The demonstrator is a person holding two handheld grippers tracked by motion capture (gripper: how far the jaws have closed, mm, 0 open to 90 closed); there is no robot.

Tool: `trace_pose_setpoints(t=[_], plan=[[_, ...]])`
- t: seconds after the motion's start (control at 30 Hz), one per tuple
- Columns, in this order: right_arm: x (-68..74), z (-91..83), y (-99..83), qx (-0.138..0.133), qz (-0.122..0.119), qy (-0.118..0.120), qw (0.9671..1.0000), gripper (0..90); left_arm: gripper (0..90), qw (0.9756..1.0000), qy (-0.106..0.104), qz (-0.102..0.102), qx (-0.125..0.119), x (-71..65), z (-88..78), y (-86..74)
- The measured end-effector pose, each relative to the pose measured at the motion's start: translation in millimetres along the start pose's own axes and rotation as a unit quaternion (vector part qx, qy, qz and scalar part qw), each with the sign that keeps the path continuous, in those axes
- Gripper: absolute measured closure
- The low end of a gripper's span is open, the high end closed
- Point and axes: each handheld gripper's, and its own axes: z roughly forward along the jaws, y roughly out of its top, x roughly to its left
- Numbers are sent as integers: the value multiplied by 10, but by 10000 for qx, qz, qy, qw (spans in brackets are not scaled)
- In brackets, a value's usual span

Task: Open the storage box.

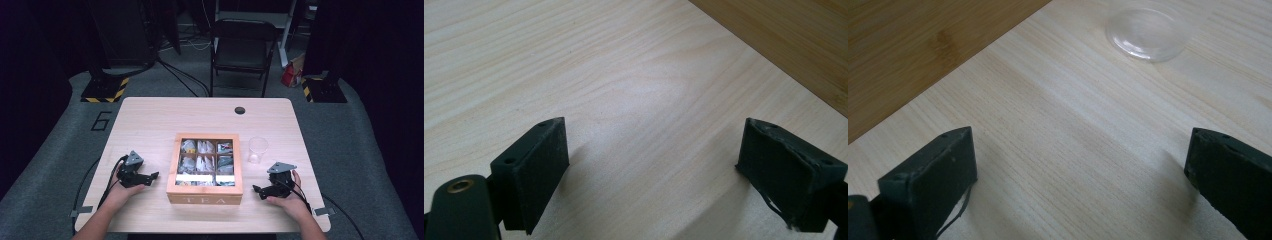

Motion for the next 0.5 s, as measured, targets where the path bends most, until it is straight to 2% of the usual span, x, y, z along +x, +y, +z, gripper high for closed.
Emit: trace_pose_setpoints(t=[0.5], plan=[[1,1,0,-5,0,-6,10000,0,128,10000,12,21,6,-2,-6,-3]])
